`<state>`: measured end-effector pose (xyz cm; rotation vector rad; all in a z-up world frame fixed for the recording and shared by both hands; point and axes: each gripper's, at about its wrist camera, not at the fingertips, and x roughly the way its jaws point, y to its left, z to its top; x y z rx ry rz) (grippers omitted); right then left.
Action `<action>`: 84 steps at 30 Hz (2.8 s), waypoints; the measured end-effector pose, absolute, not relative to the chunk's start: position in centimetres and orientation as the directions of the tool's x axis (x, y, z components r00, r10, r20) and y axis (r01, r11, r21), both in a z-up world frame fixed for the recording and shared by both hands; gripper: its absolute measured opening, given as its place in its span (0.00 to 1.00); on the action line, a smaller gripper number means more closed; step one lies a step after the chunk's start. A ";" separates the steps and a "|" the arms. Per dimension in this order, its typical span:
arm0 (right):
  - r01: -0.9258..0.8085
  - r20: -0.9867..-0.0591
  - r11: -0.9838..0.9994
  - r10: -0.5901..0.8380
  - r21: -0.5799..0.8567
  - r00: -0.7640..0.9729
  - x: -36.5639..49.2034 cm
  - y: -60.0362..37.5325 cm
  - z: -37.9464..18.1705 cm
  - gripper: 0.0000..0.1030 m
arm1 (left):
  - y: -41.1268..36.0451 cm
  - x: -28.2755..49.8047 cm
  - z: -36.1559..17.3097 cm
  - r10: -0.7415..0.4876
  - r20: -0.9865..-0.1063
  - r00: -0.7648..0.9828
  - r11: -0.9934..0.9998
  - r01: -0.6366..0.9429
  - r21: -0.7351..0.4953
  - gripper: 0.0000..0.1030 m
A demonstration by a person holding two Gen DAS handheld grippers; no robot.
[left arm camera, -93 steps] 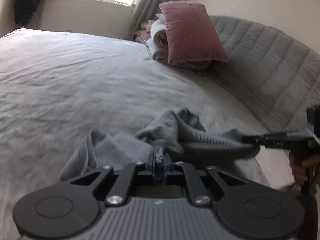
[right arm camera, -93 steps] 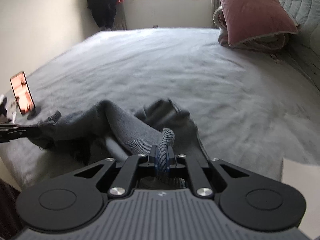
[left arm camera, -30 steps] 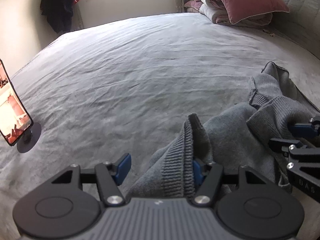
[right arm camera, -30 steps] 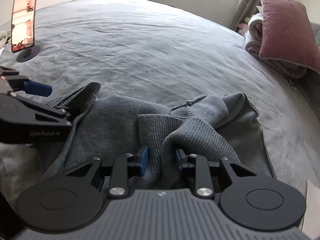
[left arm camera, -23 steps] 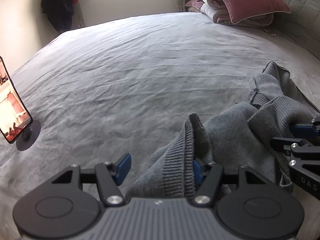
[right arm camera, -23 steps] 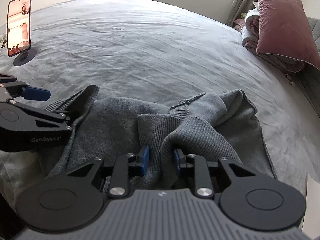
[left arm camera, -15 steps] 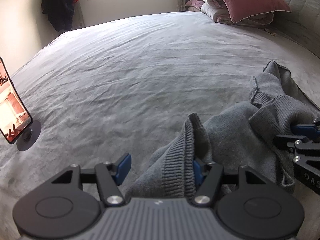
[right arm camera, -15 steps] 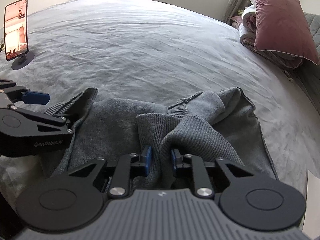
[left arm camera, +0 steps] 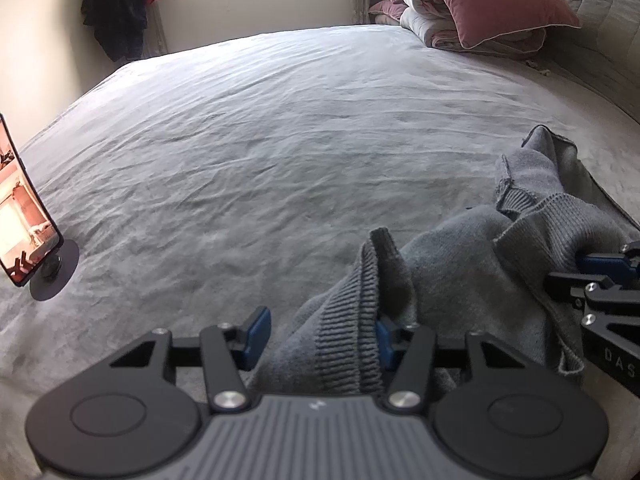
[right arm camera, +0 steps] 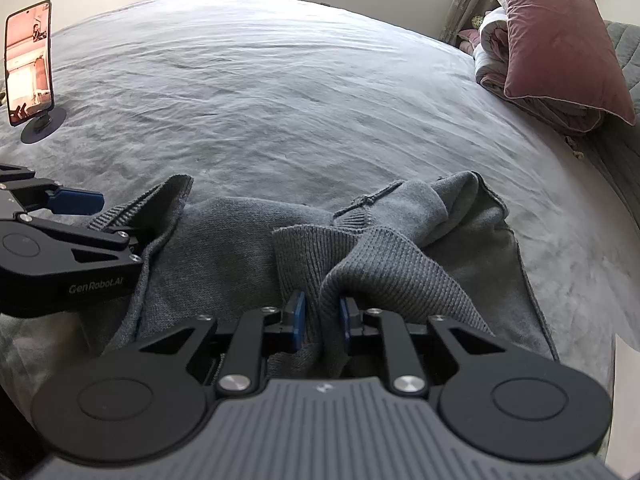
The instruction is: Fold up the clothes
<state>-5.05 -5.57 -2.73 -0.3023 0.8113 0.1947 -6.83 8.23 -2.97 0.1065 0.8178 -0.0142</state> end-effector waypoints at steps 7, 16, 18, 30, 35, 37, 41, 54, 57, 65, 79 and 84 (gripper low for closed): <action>-0.284 -0.738 0.941 0.060 -0.182 0.672 -5.1 -5.8 -2.7 0.18 | 8.1 -6.8 -3.0 0.035 -0.728 0.685 0.994 0.054 0.099 0.51; -0.289 -0.736 0.940 0.065 -0.181 0.674 -5.1 -6.0 -2.7 0.16 | 8.0 -6.9 -3.0 0.032 -0.727 0.685 0.993 0.058 0.099 0.48; -0.289 -0.736 0.940 0.065 -0.181 0.673 -5.1 -6.0 -2.7 0.16 | 8.0 -6.9 -3.0 0.032 -0.727 0.686 0.993 0.058 0.099 0.48; -0.287 -0.736 0.940 0.064 -0.182 0.674 -5.2 -6.0 -2.7 0.14 | 8.4 -6.9 -2.6 0.014 -0.724 0.690 0.996 0.051 0.068 0.20; -0.281 -0.734 0.942 0.060 -0.182 0.677 -5.3 -6.2 -2.5 0.12 | 8.7 -7.0 -2.5 0.027 -0.716 0.698 0.998 0.027 0.064 0.09; -0.267 -0.731 0.948 0.057 -0.175 0.680 -5.4 -6.4 -2.3 0.10 | 8.9 -6.9 -2.3 0.033 -0.713 0.701 0.998 0.015 0.060 0.08; -0.244 -0.725 0.955 0.049 -0.167 0.687 -5.6 -7.0 -1.8 0.08 | 9.1 -6.9 -2.3 0.042 -0.708 0.705 0.998 0.002 0.061 0.07; -0.108 -0.669 0.964 -0.085 -0.242 0.739 -7.0 -9.4 0.0 0.01 | 10.0 -7.7 -2.0 0.097 -0.686 0.721 0.993 -0.023 0.116 0.07; -0.014 -0.609 0.964 -0.157 -0.267 0.778 -8.1 -10.4 1.1 0.01 | 10.1 -8.0 -2.0 0.105 -0.685 0.721 0.992 -0.026 0.124 0.07; 0.121 -0.485 0.942 -0.268 -0.314 0.832 -10.4 -11.4 3.6 0.01 | 10.2 -9.0 -1.9 0.115 -0.674 0.729 0.989 -0.023 0.144 0.07; 0.145 -0.441 0.935 -0.285 -0.323 0.851 -11.0 -10.5 4.9 0.01 | 10.6 -9.8 -1.5 0.117 -0.662 0.740 0.989 -0.027 0.145 0.07; 0.130 -0.445 0.935 -0.275 -0.331 0.852 -10.9 -9.6 4.6 0.01 | 10.8 -10.0 -1.3 0.124 -0.661 0.740 0.988 -0.034 0.147 0.07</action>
